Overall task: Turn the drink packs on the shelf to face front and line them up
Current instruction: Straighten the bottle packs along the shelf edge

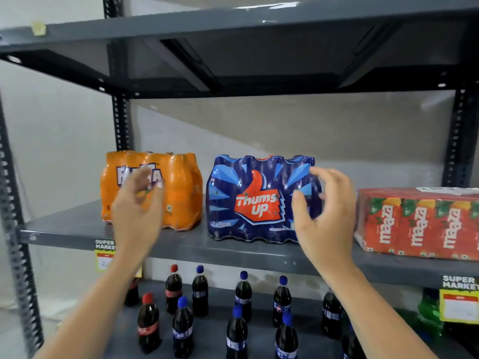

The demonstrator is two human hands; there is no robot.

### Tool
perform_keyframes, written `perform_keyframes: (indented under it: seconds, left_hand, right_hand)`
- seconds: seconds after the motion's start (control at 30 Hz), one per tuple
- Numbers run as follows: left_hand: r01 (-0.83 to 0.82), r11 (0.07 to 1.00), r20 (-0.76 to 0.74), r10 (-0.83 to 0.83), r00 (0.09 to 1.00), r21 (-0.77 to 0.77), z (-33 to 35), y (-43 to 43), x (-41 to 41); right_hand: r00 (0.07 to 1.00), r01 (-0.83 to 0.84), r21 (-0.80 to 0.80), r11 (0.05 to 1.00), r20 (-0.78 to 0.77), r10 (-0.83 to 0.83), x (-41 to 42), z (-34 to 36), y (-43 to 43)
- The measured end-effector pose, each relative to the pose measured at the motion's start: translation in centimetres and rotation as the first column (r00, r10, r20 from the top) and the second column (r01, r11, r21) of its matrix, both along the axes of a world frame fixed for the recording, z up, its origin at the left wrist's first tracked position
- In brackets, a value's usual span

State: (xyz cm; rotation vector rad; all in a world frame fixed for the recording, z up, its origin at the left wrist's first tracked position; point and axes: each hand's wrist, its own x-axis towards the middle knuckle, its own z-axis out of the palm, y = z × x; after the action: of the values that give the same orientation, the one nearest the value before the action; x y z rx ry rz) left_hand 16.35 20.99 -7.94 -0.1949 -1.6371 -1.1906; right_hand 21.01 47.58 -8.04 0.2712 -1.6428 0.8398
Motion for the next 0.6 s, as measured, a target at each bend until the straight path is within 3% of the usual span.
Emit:
perform_keyframes:
  seconds: [0.1, 0.23, 0.3, 0.4, 0.5, 0.6]
  left_hand:
    - [-0.073, 0.991, 0.025, 0.070, 0.997, 0.115, 0.4, -6.0, -1.5]
    - [-0.058, 0.994, 0.291, 0.028, 0.956, 0.093, -0.1, -11.7, -4.5]
    - [0.049, 0.995, 0.396, -0.080, 0.915, 0.089, -0.3, -12.9, -5.6]
    - [0.191, 0.979, 0.492, -0.198, 0.848, 0.065, -0.5, -13.5, -6.2]
    - [0.191, 0.981, 0.485, -0.186, 0.854, 0.039, -1.0, -14.0, -6.8]
    - [0.155, 0.988, 0.449, -0.143, 0.882, 0.011, -1.5, -14.3, -7.5]
  right_hand:
    - [0.973, -0.219, 0.119, 0.968, -0.041, 0.225, 0.8, 1.4, -5.5]
    - [0.864, -0.438, 0.150, 0.887, 0.344, 0.368, -1.5, 1.0, -13.7]
    - [0.800, -0.430, 0.067, 0.900, 0.490, 0.346, -4.1, -0.1, -17.1]
    - [0.768, -0.349, -0.110, 0.931, 0.535, 0.351, -7.0, -1.4, -19.7]
    - [0.708, -0.290, -0.212, 0.933, 0.609, 0.359, -8.8, -2.0, -20.0]
    - [0.731, -0.262, -0.201, 0.944, 0.598, 0.330, -9.0, -2.0, -19.9]
